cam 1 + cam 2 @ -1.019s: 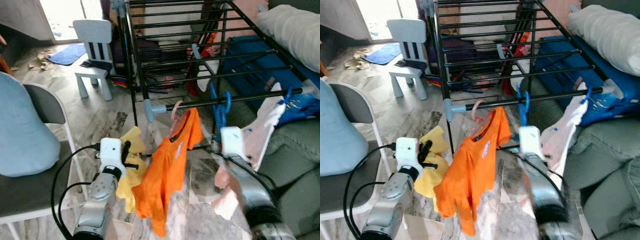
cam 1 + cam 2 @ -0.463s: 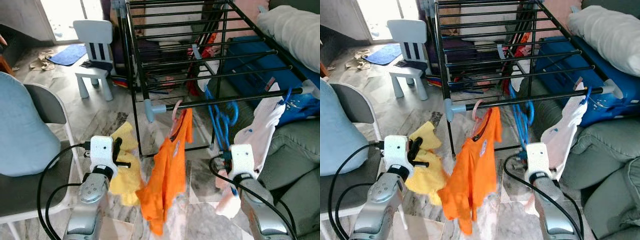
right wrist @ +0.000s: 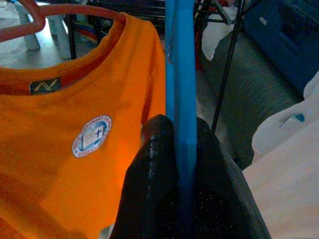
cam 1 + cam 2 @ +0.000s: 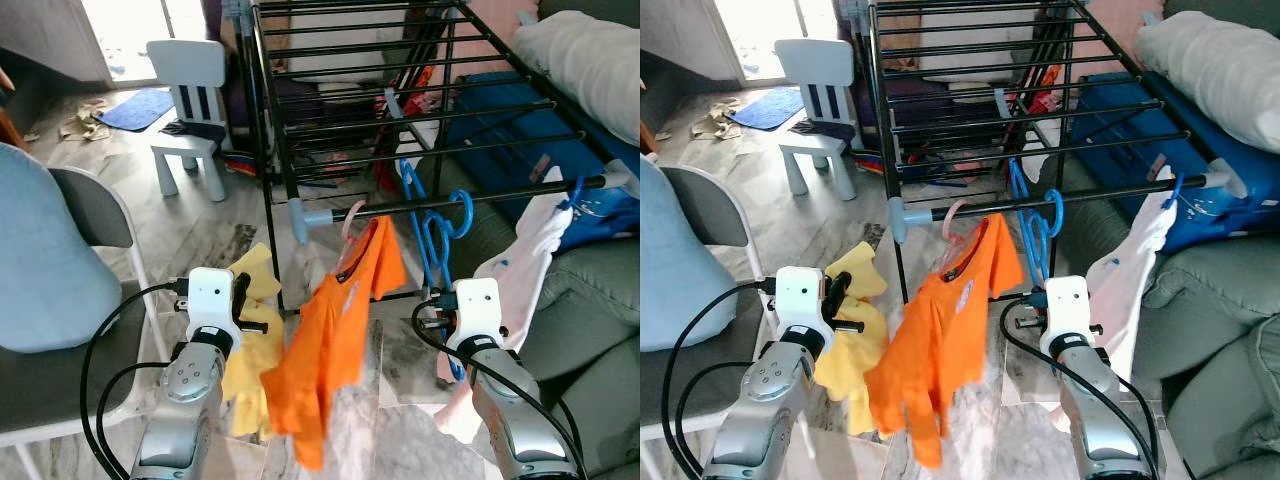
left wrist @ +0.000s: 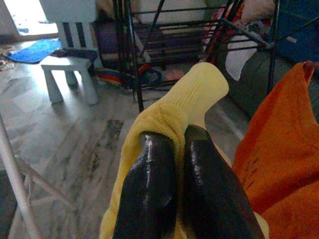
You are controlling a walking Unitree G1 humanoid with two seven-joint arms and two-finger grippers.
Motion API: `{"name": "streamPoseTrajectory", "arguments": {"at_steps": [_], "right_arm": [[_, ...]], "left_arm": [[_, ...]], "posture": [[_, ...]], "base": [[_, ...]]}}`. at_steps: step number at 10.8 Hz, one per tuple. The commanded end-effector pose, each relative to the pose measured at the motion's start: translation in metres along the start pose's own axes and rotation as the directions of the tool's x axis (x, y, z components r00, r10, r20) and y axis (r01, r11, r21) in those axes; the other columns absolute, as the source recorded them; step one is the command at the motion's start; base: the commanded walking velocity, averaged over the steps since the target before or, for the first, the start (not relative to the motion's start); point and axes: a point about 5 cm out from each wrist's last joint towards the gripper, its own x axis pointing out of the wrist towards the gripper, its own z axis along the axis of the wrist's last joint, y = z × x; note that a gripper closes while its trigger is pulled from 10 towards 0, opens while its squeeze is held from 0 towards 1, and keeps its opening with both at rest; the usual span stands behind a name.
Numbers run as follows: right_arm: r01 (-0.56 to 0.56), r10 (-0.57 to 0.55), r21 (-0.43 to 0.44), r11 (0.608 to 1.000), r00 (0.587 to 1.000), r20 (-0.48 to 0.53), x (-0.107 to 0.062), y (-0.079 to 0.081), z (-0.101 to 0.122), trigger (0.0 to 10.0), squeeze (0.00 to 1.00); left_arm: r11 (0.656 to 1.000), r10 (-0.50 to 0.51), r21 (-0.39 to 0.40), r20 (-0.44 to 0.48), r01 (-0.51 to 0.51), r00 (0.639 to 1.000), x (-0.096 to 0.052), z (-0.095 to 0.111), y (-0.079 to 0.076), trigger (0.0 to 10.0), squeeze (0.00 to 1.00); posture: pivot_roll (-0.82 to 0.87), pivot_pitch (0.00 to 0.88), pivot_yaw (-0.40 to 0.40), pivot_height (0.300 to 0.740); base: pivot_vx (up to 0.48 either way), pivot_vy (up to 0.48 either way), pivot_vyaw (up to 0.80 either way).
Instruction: Hang hanger
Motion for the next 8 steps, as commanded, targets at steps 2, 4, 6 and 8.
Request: {"name": "streamPoseTrajectory", "arguments": {"at_steps": [2, 4, 6, 8], "right_arm": [[0.010, -0.010, 0.015, 1.000, 1.000, 0.011, 0.0019, -0.0009, 0.0038, 10.0, 0.00], [0.003, -0.003, 0.027, 1.000, 1.000, 0.024, 0.0038, 0.0019, 0.0081, 10.0, 0.00], [0.002, -0.003, 0.028, 1.000, 1.000, 0.028, 0.0062, 0.0024, 0.0111, 10.0, 0.00], [0.000, -0.001, 0.035, 0.999, 1.000, 0.029, 0.0085, 0.0044, 0.0130, 10.0, 0.00]], "left_arm": [[1.000, -0.002, 0.000, 0.031, 0.002, 1.000, 0.0006, 0.0096, -0.0011, 10.0, 0.00], [1.000, -0.012, -0.001, 0.026, 0.012, 1.000, 0.0017, 0.0094, -0.0047, 10.0, 0.00], [1.000, -0.016, -0.005, 0.024, 0.016, 1.000, 0.0022, 0.0098, -0.0058, 10.0, 0.00], [1.000, -0.014, -0.006, 0.023, 0.014, 1.000, 0.0033, 0.0102, -0.0056, 10.0, 0.00]], "posture": [[-0.12, 0.045, 0.000, 0.740], [-0.12, 0.047, 0.000, 0.740], [-0.12, 0.053, -0.004, 0.740], [-0.12, 0.062, -0.008, 0.740]], "base": [[-0.253, 0.000, 0.00], [-0.291, 0.000, 0.00], [-0.302, 0.000, 0.00], [-0.302, 0.000, 0.00]]}}
